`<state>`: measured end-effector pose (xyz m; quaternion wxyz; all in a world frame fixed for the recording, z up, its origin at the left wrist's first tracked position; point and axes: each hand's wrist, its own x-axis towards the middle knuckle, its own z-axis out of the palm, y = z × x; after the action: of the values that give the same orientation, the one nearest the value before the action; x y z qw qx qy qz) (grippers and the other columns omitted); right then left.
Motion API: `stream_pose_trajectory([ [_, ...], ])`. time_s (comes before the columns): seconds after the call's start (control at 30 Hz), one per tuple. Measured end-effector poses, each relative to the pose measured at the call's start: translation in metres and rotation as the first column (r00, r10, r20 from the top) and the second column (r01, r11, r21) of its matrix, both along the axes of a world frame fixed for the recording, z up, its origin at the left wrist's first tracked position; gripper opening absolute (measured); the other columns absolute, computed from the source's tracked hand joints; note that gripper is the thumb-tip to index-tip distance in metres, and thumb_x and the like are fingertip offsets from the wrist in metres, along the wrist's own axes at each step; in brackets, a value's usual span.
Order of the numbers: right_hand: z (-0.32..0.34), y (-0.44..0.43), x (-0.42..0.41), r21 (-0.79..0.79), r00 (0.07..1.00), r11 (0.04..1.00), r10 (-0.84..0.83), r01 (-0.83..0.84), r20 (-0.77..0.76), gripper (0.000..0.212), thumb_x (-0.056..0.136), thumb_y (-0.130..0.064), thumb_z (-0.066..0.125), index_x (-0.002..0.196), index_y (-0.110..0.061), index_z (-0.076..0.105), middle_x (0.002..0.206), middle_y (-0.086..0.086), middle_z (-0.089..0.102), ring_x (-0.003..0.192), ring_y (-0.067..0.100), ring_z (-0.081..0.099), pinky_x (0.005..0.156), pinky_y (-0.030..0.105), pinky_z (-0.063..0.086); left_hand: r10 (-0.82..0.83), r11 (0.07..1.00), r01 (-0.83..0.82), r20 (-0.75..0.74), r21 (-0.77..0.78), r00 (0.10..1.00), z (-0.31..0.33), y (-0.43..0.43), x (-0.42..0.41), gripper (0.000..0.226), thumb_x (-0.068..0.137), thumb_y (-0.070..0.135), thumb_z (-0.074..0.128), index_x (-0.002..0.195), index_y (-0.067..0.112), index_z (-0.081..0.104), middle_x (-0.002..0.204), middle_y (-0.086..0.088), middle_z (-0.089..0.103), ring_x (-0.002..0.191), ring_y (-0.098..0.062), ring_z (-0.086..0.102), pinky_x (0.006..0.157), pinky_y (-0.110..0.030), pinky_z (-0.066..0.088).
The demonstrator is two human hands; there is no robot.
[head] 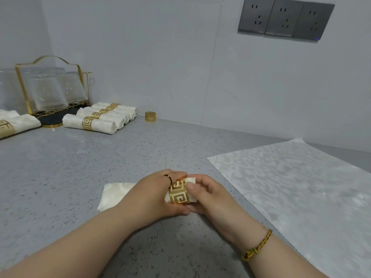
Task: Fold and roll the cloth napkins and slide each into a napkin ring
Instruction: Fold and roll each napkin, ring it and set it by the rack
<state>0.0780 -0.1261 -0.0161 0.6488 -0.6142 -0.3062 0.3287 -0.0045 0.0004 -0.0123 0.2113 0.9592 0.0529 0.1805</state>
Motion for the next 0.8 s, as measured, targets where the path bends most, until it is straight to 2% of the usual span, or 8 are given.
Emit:
stream_pose_trajectory([
  [0.1,0.001,0.002,0.0,-0.021,0.995,0.997,-0.078,0.077,-0.063,0.008,0.091,-0.009,0.051,0.095,-0.005,0.057,0.09,0.011,0.062,0.073,0.015,0.064,0.063,0.017,0.056,0.033,0.986,-0.03,-0.014,0.161,0.999,-0.002,-0.001,0.0,0.076,0.073,0.057,0.063,0.139,0.036,0.03,0.124,0.021,0.046,0.108,0.004,0.041,0.074,-0.003,0.024],
  [0.17,0.0,0.003,0.0,-0.102,0.973,0.98,-0.153,0.172,0.172,0.004,0.09,-0.007,0.053,0.09,-0.008,0.056,0.082,0.005,0.059,0.066,0.008,0.058,0.056,0.008,0.049,0.051,0.972,-0.043,-0.025,0.232,0.998,-0.004,-0.002,0.001,0.075,0.074,0.06,0.059,0.139,0.038,0.028,0.13,0.022,0.044,0.117,0.002,0.04,0.077,-0.009,0.022],
  [0.23,-0.001,0.003,0.001,-0.158,0.866,0.946,-0.182,0.284,0.467,0.006,0.089,-0.012,0.054,0.084,-0.015,0.055,0.08,-0.002,0.056,0.064,0.001,0.05,0.055,0.004,0.041,0.058,0.966,-0.05,-0.022,0.255,0.998,-0.004,-0.003,0.002,0.073,0.075,0.06,0.059,0.139,0.04,0.029,0.129,0.022,0.046,0.117,0.001,0.042,0.077,-0.01,0.022],
  [0.3,-0.001,0.002,0.003,-0.154,0.816,0.932,-0.195,0.327,0.545,0.013,0.09,-0.013,0.052,0.078,-0.02,0.051,0.076,-0.008,0.053,0.065,0.0,0.048,0.057,0.005,0.039,0.062,0.964,-0.056,-0.013,0.261,0.998,-0.003,-0.004,0.003,0.07,0.074,0.059,0.059,0.136,0.041,0.033,0.125,0.022,0.05,0.113,0.0,0.046,0.076,-0.012,0.026],
  [0.4,-0.001,0.003,0.005,-0.158,0.871,0.94,-0.205,0.302,0.447,0.021,0.091,-0.011,0.05,0.073,-0.022,0.049,0.078,-0.005,0.053,0.079,0.018,0.06,0.066,0.016,0.048,0.071,0.966,-0.065,-0.018,0.252,0.997,0.001,0.0,0.0,0.065,0.071,0.06,0.061,0.13,0.045,0.039,0.118,0.02,0.056,0.105,-0.001,0.052,0.079,-0.016,0.036],
  [0.47,-0.002,0.004,0.006,-0.155,0.913,0.95,-0.203,0.271,0.355,0.023,0.091,-0.01,0.049,0.073,-0.023,0.049,0.08,-0.001,0.053,0.084,0.026,0.061,0.062,0.023,0.05,0.077,0.965,-0.067,-0.03,0.254,0.997,0.005,0.004,-0.004,0.066,0.066,0.065,0.06,0.127,0.048,0.041,0.115,0.02,0.059,0.103,-0.001,0.053,0.08,-0.017,0.039],
  [0.63,0.002,-0.003,0.022,-0.16,0.894,0.929,-0.258,0.334,0.366,0.022,0.092,-0.012,0.05,0.072,-0.022,0.052,0.072,-0.003,0.051,0.067,0.011,0.045,0.06,0.018,0.035,0.107,0.968,-0.081,-0.098,0.239,0.989,0.009,0.017,-0.012,0.058,0.069,0.059,0.065,0.122,0.051,0.044,0.102,0.022,0.059,0.086,0.003,0.047,0.063,-0.004,0.028],
  [0.8,0.004,-0.009,0.032,-0.223,0.914,0.935,-0.183,0.275,0.363,0.02,0.093,-0.016,0.049,0.073,-0.019,0.054,0.069,-0.002,0.051,0.058,0.007,0.042,0.046,0.006,0.034,0.125,0.961,-0.087,-0.133,0.262,0.983,0.007,0.02,-0.01,0.059,0.071,0.06,0.062,0.125,0.046,0.042,0.11,0.019,0.059,0.095,-0.002,0.052,0.071,-0.012,0.036],
])
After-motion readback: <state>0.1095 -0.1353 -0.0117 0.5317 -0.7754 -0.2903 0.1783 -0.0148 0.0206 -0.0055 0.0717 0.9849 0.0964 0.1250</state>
